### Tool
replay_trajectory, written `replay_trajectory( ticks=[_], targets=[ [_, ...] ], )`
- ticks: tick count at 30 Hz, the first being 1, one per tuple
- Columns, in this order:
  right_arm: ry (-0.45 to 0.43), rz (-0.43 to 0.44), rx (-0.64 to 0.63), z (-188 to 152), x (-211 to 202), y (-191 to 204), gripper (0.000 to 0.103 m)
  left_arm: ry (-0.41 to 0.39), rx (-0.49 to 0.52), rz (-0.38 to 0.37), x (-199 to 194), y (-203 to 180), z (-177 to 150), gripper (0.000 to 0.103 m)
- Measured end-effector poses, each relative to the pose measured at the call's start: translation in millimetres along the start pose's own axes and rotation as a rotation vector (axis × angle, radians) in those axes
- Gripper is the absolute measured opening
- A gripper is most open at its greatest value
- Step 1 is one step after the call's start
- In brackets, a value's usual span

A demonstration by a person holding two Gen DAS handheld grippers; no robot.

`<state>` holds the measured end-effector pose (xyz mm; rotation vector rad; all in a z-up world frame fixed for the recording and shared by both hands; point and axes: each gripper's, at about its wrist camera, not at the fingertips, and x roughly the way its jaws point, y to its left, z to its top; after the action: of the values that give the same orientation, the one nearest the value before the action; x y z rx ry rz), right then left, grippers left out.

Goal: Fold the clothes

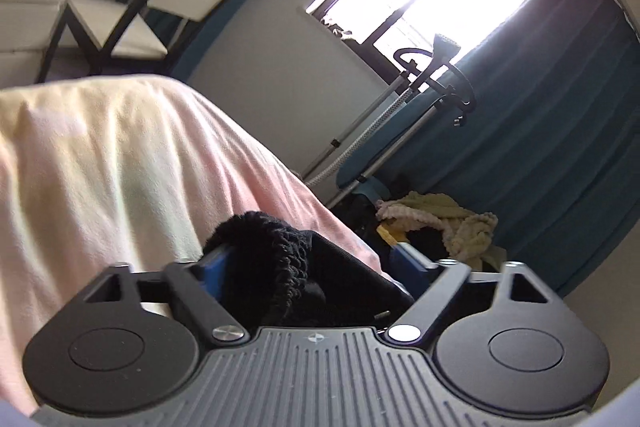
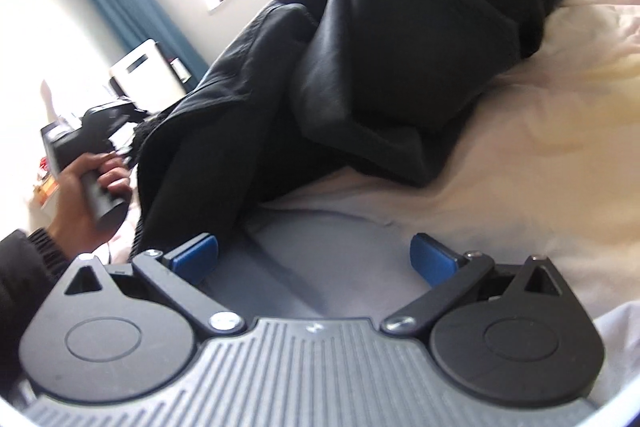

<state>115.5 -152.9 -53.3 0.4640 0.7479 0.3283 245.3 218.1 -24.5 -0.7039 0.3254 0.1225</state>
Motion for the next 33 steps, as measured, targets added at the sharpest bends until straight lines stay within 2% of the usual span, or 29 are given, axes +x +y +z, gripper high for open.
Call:
replay_trajectory(
  ticks=[3, 5, 7, 10, 12, 14, 15, 18, 19, 22, 23, 24, 25, 26, 27, 28, 29, 31, 33],
  targets=[
    [-0.023, -0.019, 0.000, 0.6, -4.7, -4.6, 0.103, -0.040, 0.215, 0.064, -37.5, -28.2, -6.2, 0.094],
    [-0.039, -0.041, -0.010, 0.4, -10.3, -5.6, 0.103, -0.031, 0.360, 0.046, -63.8, -51.3, -18.6, 0.094],
    [-0.064, -0.098, -0.031, 0.4, -19.9, -4.0, 0.103, 0.001, 0.523, -0.031, -90.4, -75.8, -38.4, 0.095],
    [-0.117, -0.177, -0.044, 2.3, -37.4, -6.8, 0.103, 0.104, 0.858, -0.187, -133.1, -119.3, -86.8, 0.098],
    [-0.155, -0.185, -0.003, 5.6, -52.2, -13.2, 0.103, 0.136, 1.055, -0.301, -161.7, -139.9, -119.2, 0.099],
    [-0.191, -0.177, 0.049, 8.9, -67.3, -19.1, 0.103, 0.199, 1.185, -0.336, -173.6, -151.7, -146.6, 0.099],
    [-0.206, -0.174, 0.066, 8.8, -73.7, -20.0, 0.103, 0.235, 1.222, -0.327, -173.4, -155.4, -157.1, 0.099],
    [-0.253, -0.175, 0.097, 8.3, -91.1, -22.2, 0.103, 0.276, 1.373, -0.199, -158.0, -156.6, -187.4, 0.099],
    [-0.279, -0.200, 0.097, 11.8, -97.8, -20.4, 0.103, 0.290, 1.408, -0.151, -148.1, -154.4, -194.2, 0.099],
    [-0.344, -0.272, 0.112, 17.3, -107.0, -25.4, 0.103, 0.365, 1.479, -0.075, -121.3, -141.8, -209.2, 0.097],
    [-0.358, -0.283, 0.131, 18.9, -110.1, -29.6, 0.103, 0.387, 1.541, -0.042, -114.9, -135.7, -218.0, 0.082],
    [-0.367, -0.290, 0.157, 20.1, -112.2, -34.9, 0.103, 0.401, 1.616, 0.004, -110.1, -128.6, -226.8, 0.057],
    [-0.372, -0.293, 0.181, 21.5, -113.5, -38.7, 0.103, 0.396, 1.649, 0.015, -110.2, -123.2, -230.3, 0.051],
    [-0.375, -0.298, 0.205, 22.3, -114.3, -43.8, 0.103, 0.391, 1.637, 0.005, -111.7, -119.8, -227.2, 0.043],
    [-0.375, -0.307, 0.224, 22.4, -115.0, -47.8, 0.103, 0.388, 1.608, 0.010, -112.3, -119.2, -220.0, 0.024],
    [-0.374, -0.314, 0.237, 22.5, -115.6, -51.1, 0.103, 0.373, 1.578, 0.028, -113.1, -120.1, -211.8, 0.017],
    [-0.375, -0.316, 0.243, 22.8, -117.5, -52.9, 0.103, 0.351, 1.564, 0.039, -115.2, -121.5, -203.6, 0.016],
    [-0.380, -0.318, 0.237, 22.0, -118.8, -52.5, 0.103, 0.246, 1.586, 0.077, -126.4, -120.3, -186.8, 0.014],
    [-0.383, -0.315, 0.235, 23.0, -118.2, -51.6, 0.103, 0.096, 1.623, 0.121, -143.1, -114.4, -160.0, 0.014]
  ],
)
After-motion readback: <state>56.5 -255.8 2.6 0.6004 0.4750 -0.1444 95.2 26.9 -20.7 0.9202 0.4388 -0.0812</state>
